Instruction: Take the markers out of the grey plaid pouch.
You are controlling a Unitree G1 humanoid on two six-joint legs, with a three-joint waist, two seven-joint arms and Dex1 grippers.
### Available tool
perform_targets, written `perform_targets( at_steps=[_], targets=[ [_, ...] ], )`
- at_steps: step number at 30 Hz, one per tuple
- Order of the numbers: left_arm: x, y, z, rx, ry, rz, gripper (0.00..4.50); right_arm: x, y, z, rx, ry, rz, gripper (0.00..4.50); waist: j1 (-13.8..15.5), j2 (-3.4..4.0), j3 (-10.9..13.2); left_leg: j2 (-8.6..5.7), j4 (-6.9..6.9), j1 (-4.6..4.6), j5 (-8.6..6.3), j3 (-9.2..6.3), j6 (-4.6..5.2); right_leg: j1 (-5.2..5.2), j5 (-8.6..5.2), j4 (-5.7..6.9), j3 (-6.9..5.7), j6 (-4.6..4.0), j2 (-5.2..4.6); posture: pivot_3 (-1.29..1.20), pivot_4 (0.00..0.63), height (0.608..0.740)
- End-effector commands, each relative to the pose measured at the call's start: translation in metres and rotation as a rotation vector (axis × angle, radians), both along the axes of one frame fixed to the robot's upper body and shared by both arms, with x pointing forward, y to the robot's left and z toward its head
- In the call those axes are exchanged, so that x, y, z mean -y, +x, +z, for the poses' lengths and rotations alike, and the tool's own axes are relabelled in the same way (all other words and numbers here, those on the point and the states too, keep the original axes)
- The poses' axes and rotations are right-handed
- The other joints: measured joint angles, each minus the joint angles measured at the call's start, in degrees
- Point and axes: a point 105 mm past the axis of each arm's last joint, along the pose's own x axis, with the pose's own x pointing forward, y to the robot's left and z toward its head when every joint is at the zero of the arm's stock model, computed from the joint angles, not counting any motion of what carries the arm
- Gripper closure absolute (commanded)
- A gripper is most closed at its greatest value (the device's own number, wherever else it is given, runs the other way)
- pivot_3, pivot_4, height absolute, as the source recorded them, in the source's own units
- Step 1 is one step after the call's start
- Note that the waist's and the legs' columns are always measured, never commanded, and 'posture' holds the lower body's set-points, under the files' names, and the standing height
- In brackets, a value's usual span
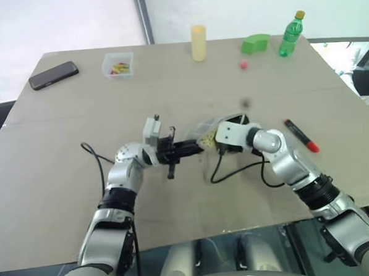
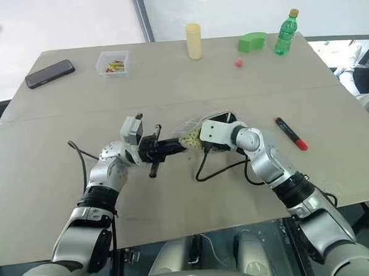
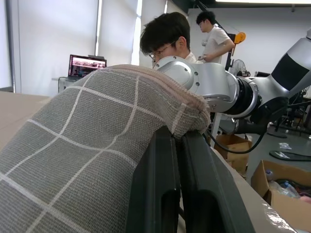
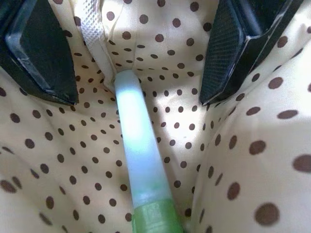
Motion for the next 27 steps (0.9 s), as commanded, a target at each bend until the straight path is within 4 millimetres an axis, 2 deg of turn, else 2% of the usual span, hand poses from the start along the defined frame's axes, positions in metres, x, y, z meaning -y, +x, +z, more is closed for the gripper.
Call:
perform_targets(
  at_steps=[1,5,7,14,17,27],
  targets=[
    [-0.004,0.009,0.011,0.027,-0.051,0.069,4.5,0.022,-0.001,-0.02,-0.025,-0.105,-0.066,0.4,0.1,0.0,0.0,0.0,0.01,0.0,0.0,0.0,0.0,0.0,0.0,0.02,0.0,0.0,0.0,0.0,0.15,0.736],
    [-0.01,0.021,0.014,-0.028,-0.074,0.133,4.5,0.037,-0.005,-0.036,-0.054,-0.195,-0.087,0.4,0.3,-0.02,-0.1,-0.01,0.06,0.04,0.0,-0.01,0.0,0.07,0.0,0.03,-0.01,0.0,0.0,0.0,0.15,0.736],
    [-0.01,0.023,0.018,-0.021,-0.089,0.144,4.5,0.039,-0.004,-0.037,-0.066,-0.186,-0.102,0.4,0.4,-0.02,-0.1,-0.01,0.1,0.09,0.0,-0.02,0.01,0.15,0.0,0.03,-0.02,0.0,0.01,0.0,0.15,0.736],
    [-0.002,0.006,0.008,0.063,-0.023,0.043,4.5,0.032,0.002,-0.028,-0.081,-0.12,-0.111,0.4,0.5,-0.04,-0.1,0.0,0.13,0.12,0.0,-0.03,0.0,0.18,0.0,0.02,-0.01,0.0,0.0,0.0,0.15,0.736],
    [-0.002,0.004,0.007,0.066,-0.018,0.034,4.5,0.032,0.005,-0.027,-0.079,-0.112,-0.114,1.23,0.4,-0.04,-0.1,0.02,0.13,0.13,0.0,-0.03,0.0,0.18,0.0,0.02,-0.01,0.0,0.01,0.0,0.15,0.736],
    [0.002,0.002,0.007,0.066,-0.027,0.016,4.5,0.028,0.011,-0.019,-0.068,-0.108,-0.11,1.23,0.1,-0.04,-0.1,0.02,0.14,0.14,0.0,-0.03,0.01,0.18,0.0,0.04,-0.01,0.0,0.01,0.0,0.15,0.736]
  ],
)
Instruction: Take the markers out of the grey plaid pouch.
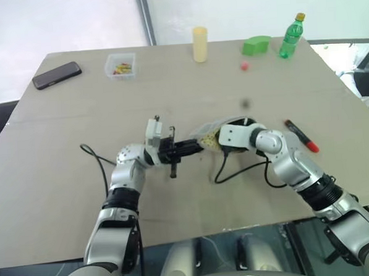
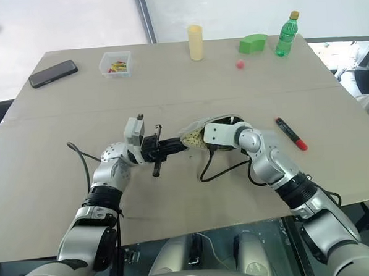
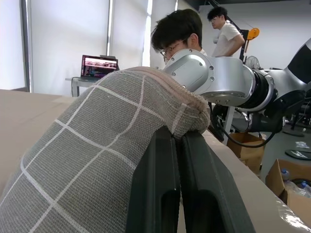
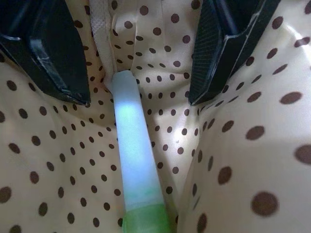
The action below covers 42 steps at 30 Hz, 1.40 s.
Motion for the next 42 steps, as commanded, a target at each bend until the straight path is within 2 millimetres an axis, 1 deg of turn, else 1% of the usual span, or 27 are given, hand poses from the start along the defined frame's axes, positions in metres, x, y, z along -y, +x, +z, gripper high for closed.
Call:
perform_targets(
  at_steps=[1,6,9,10,11,12,13,14,16,19,21,22,23,25,28,32,35,42],
  targets=[
    [0.003,-0.005,0.012,0.062,-0.034,-0.03,4.5,0.017,0.007,-0.014,-0.052,-0.046,-0.066,1.23,-0.1,0.0,0.0,0.0,0.0,0.0,0.0,0.0,0.0,0.0,0.0,0.0,0.0,0.0,0.0,0.0,0.15,0.736],
    [-0.001,-0.003,0.02,0.041,-0.077,-0.013,4.5,0.019,0.009,-0.02,-0.069,-0.087,-0.059,1.23,-0.3,0.0,0.0,0.0,0.0,0.0,0.0,0.0,0.0,0.0,0.0,0.0,0.0,0.0,0.0,0.0,0.15,0.736],
    [-0.005,-0.006,0.016,0.031,-0.056,-0.021,4.5,0.033,0.012,-0.031,-0.064,-0.142,-0.071,1.23,-0.4,0.0,0.0,0.01,0.0,0.01,0.0,0.0,0.0,-0.01,0.0,0.01,0.0,0.0,0.01,0.0,0.15,0.736],
    [-0.005,-0.007,0.015,0.027,-0.049,-0.025,4.5,0.035,0.013,-0.031,-0.048,-0.152,-0.068,1.23,-0.4,0.0,0.0,0.01,0.0,0.03,0.0,0.0,0.0,0.0,0.0,0.01,0.0,0.0,0.01,0.0,0.15,0.736],
    [-0.005,-0.008,0.013,0.025,-0.045,-0.026,4.5,0.03,0.015,-0.025,-0.021,-0.117,-0.057,1.23,-0.4,0.01,0.0,0.01,0.0,0.03,0.0,0.0,0.0,0.0,0.0,0.01,0.0,0.0,0.01,0.0,0.15,0.736],
    [-0.005,-0.009,0.012,0.022,-0.044,-0.027,4.5,0.02,0.017,-0.016,0.012,-0.048,-0.037,1.23,-0.4,-0.01,0.0,0.01,0.0,0.04,0.0,0.0,0.0,0.01,0.0,0.01,0.01,0.0,0.01,0.0,0.15,0.736],
    [-0.005,-0.009,0.011,0.019,-0.043,-0.026,4.5,0.006,0.019,-0.007,0.019,0.079,-0.026,1.23,-0.4,-0.01,0.0,0.02,0.0,0.09,0.0,0.0,0.0,0.05,0.0,0.02,0.01,0.0,0.01,0.0,0.15,0.736],
    [-0.005,-0.009,0.01,0.017,-0.043,-0.025,4.5,-0.003,0.019,-0.001,0.02,0.166,-0.019,1.23,-0.5,0.0,0.0,0.02,0.0,0.11,0.0,0.0,0.0,0.07,0.0,0.02,0.01,0.0,0.0,0.0,0.15,0.736],
    [-0.004,-0.009,0.009,0.016,-0.042,-0.022,4.5,-0.016,0.021,0.004,0.018,0.289,-0.008,1.23,-0.8,-0.02,0.0,0.09,-0.04,0.25,0.01,0.0,-0.03,0.18,0.0,0.01,0.01,-0.01,0.03,0.0,0.15,0.736],
    [-0.004,-0.009,0.008,0.014,-0.041,-0.021,4.5,-0.021,0.029,-0.001,0.0,0.392,-0.052,1.23,-0.8,-0.01,0.0,0.12,-0.17,0.29,0.05,-0.01,-0.1,0.17,0.0,0.02,0.0,-0.01,0.03,0.0,0.15,0.736],
    [-0.005,-0.01,0.007,0.011,-0.041,-0.02,4.5,-0.021,0.037,-0.004,-0.017,0.485,-0.116,1.23,-1.0,-0.01,0.0,0.11,-0.26,0.33,0.05,0.0,-0.12,0.17,0.0,0.01,0.01,-0.01,0.03,0.0,0.15,0.736],
    [-0.005,-0.011,0.007,0.009,-0.042,-0.02,4.5,-0.019,0.041,-0.003,0.002,0.492,-0.133,1.23,-1.0,0.0,0.0,0.11,-0.28,0.34,0.05,0.0,-0.12,0.17,0.0,0.01,0.01,-0.01,0.03,0.0,0.15,0.736],
    [-0.006,-0.012,0.007,0.008,-0.042,-0.02,4.5,-0.017,0.045,-0.003,0.039,0.464,-0.138,1.23,-1.1,0.01,0.0,0.11,-0.29,0.34,0.05,0.0,-0.12,0.17,0.0,0.01,0.01,-0.01,0.03,0.0,0.15,0.736],
    [-0.007,-0.013,0.007,0.006,-0.045,-0.015,4.5,-0.016,0.048,-0.002,0.176,0.295,-0.068,1.23,-1.3,0.07,0.0,0.08,-0.29,0.35,0.05,0.0,-0.12,0.17,0.0,0.01,0.02,-0.01,0.02,0.0,0.15,0.736],
    [-0.008,-0.013,0.009,0.007,-0.046,-0.008,4.5,-0.023,0.044,-0.004,0.258,0.191,0.057,1.23,-1.3,0.11,0.1,-0.04,-0.29,0.34,0.05,0.01,-0.11,0.16,0.0,0.0,0.04,-0.02,-0.05,0.0,0.15,0.736],
    [-0.012,-0.014,0.008,0.006,-0.037,0.003,4.5,-0.031,0.037,-0.008,0.302,0.155,0.163,1.23,-1.3,0.11,0.1,-0.04,-0.35,0.29,0.05,0.0,-0.12,0.15,0.0,-0.08,0.03,-0.01,-0.04,0.0,0.15,0.736],
    [-0.013,-0.014,0.007,0.005,-0.032,0.006,4.5,-0.03,0.039,-0.008,0.336,0.131,0.175,1.23,-1.5,0.11,0.1,-0.03,-0.39,0.3,0.05,0.02,-0.12,0.15,0.0,-0.1,0.04,-0.01,-0.01,0.0,0.15,0.736],
    [-0.014,-0.015,0.007,0.008,-0.031,0.013,4.5,-0.035,0.041,0.002,0.446,0.116,0.197,1.23,-1.6,0.12,0.1,-0.02,-0.38,0.3,0.06,0.02,-0.12,0.15,0.0,-0.1,0.05,-0.01,0.0,0.0,0.15,0.736]
  ],
)
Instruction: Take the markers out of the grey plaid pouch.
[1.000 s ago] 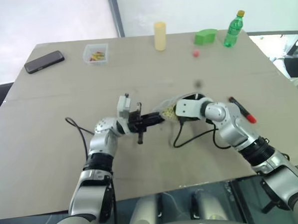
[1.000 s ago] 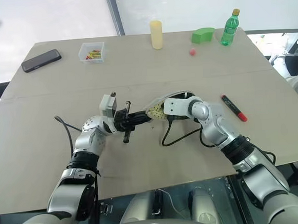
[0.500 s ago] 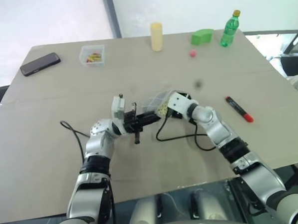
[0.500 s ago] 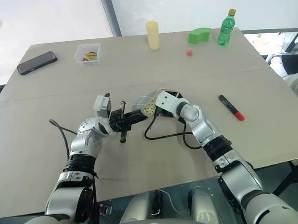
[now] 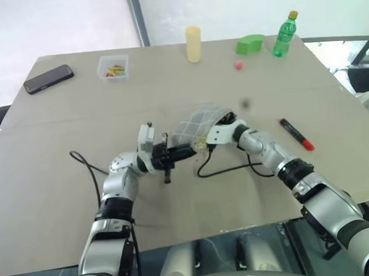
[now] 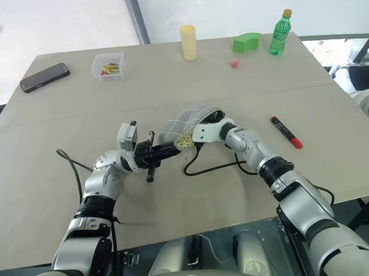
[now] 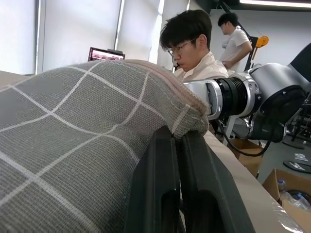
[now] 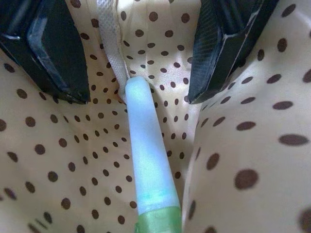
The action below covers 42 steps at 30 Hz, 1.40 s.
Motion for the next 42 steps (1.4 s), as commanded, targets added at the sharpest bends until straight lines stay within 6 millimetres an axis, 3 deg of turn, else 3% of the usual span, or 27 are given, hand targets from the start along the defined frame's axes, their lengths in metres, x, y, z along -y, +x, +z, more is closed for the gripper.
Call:
perform_targets(
  at_steps=[1,8,29,32,37,42],
  targets=[
    [0.002,-0.007,0.016,0.083,-0.024,-0.047,4.5,0.011,0.006,0.002,0.073,-0.05,-0.035,1.23,0.0,0.0,0.0,0.0,0.0,0.0,0.0,0.0,0.0,0.0,0.0,0.0,0.0,0.0,0.0,0.0,0.15,0.736],
    [0.002,-0.008,0.017,0.079,-0.033,-0.042,4.5,0.009,0.003,0.016,0.276,-0.129,-0.004,1.23,0.0,0.01,0.0,-0.01,-0.01,0.0,0.0,0.0,-0.01,-0.01,0.0,0.0,0.0,-0.01,0.0,0.0,0.15,0.736],
    [0.005,-0.014,0.02,0.048,-0.057,-0.058,4.5,0.018,0.009,0.017,0.277,-0.111,-0.065,1.23,-0.1,0.01,0.0,0.0,-0.03,0.0,0.01,0.0,-0.01,0.0,0.0,-0.01,0.01,0.0,0.02,0.0,0.15,0.736],
    [0.005,-0.013,0.022,0.043,-0.064,-0.055,4.5,0.021,0.01,0.015,0.264,-0.108,-0.077,2.02,-0.1,0.01,0.0,0.0,-0.02,0.0,0.01,0.0,-0.01,0.0,0.0,-0.01,0.01,0.0,0.02,0.0,0.15,0.736],
    [0.005,-0.013,0.024,0.034,-0.072,-0.061,4.5,0.027,0.011,0.014,0.252,-0.102,-0.102,4.26,0.0,0.01,0.0,0.0,-0.02,0.0,0.01,0.0,-0.01,-0.01,0.0,-0.02,0.01,0.0,0.02,0.0,0.15,0.736],
    [0.012,-0.015,0.027,0.012,-0.098,-0.098,4.5,0.046,0.007,0.014,0.214,-0.102,-0.142,4.42,0.1,0.01,0.0,0.0,-0.02,0.0,0.01,0.0,-0.01,0.0,0.0,-0.03,0.02,0.0,0.01,0.0,0.15,0.736]
  ],
)
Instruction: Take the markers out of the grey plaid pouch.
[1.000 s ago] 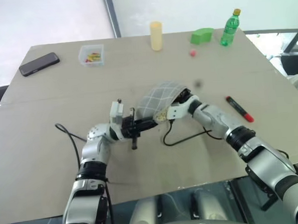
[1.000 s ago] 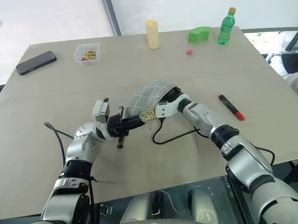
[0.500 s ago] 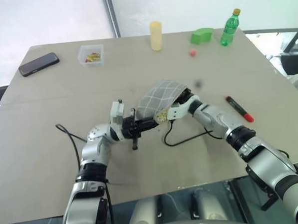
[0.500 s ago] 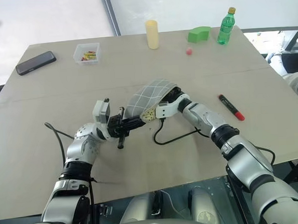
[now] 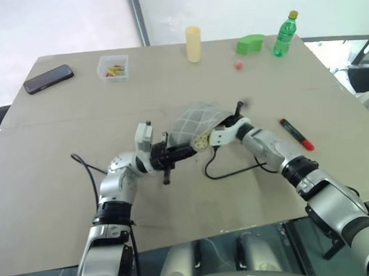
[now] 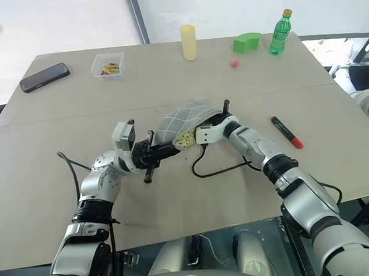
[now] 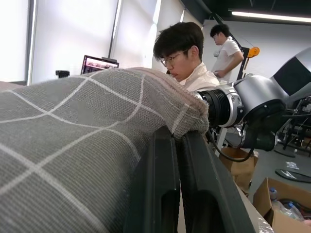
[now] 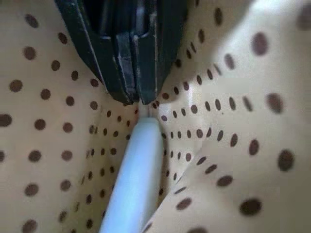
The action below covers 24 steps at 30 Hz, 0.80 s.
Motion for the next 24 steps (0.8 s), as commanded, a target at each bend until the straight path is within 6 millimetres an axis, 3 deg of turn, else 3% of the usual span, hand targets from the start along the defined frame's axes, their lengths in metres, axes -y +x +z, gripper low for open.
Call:
perform_targets(
  at_steps=[1,4,8,13,17,20,23,24],
  targets=[
    [0.01,-0.008,0.016,0.044,-0.056,-0.077,4.5,0.033,0.001,0.008,-0.02,0.019,-0.093,4.42,0.3,0.01,0.0,0.0,0.0,0.0,0.0,0.0,0.0,0.0,0.0,0.0,-0.01,0.0,0.0,0.0,0.15,0.736],
    [0.016,-0.008,0.019,0.029,-0.081,-0.102,4.5,0.054,-0.009,0.011,-0.061,0.016,-0.132,4.42,1.0,0.01,0.0,0.0,0.02,-0.09,0.0,0.0,0.01,0.01,0.0,-0.04,-0.01,0.01,-0.01,0.0,0.15,0.736],
    [0.025,-0.005,0.028,-0.01,-0.139,-0.145,4.5,0.083,-0.038,0.019,-0.138,0.024,-0.193,4.42,1.6,0.01,0.0,0.01,0.13,-0.27,0.0,-0.06,0.02,-0.06,0.0,-0.03,-0.07,0.01,0.0,0.0,0.15,0.736],
    [0.038,-0.001,0.033,-0.036,-0.151,-0.222,4.5,0.107,-0.078,0.005,-0.383,0.03,-0.304,4.42,1.7,0.0,0.0,0.03,0.23,-0.37,-0.1,-0.11,0.19,-0.1,0.0,-0.02,-0.11,0.02,0.03,0.0,0.15,0.736],
    [0.045,0.004,0.032,-0.041,-0.132,-0.245,4.5,0.117,-0.101,-0.007,-0.569,0.072,-0.39,4.42,1.8,0.0,0.0,0.1,0.28,-0.37,-0.17,-0.13,0.31,-0.09,-0.01,-0.02,-0.12,0.02,0.1,0.0,0.15,0.736],
    [0.046,0.008,0.032,-0.049,-0.116,-0.245,4.5,0.114,-0.109,0.0,-0.653,0.202,-0.419,4.42,1.8,0.0,0.0,0.12,0.34,-0.36,-0.18,-0.12,0.32,-0.1,-0.01,-0.02,-0.11,0.02,0.09,0.0,0.15,0.736],
    [0.044,0.01,0.03,-0.052,-0.096,-0.244,4.5,0.109,-0.109,0.012,-0.655,0.234,-0.403,3.7,2.2,0.0,0.0,0.13,0.35,-0.36,-0.18,-0.15,0.32,-0.15,-0.01,-0.02,-0.13,0.01,0.08,0.0,0.15,0.736],
    [0.044,0.01,0.029,-0.053,-0.092,-0.243,4.5,0.106,-0.108,0.014,-0.65,0.231,-0.395,3.23,2.4,0.0,0.0,0.13,0.35,-0.4,-0.18,-0.15,0.32,-0.18,-0.01,-0.02,-0.14,0.01,0.06,0.0,0.15,0.736]
  ],
)
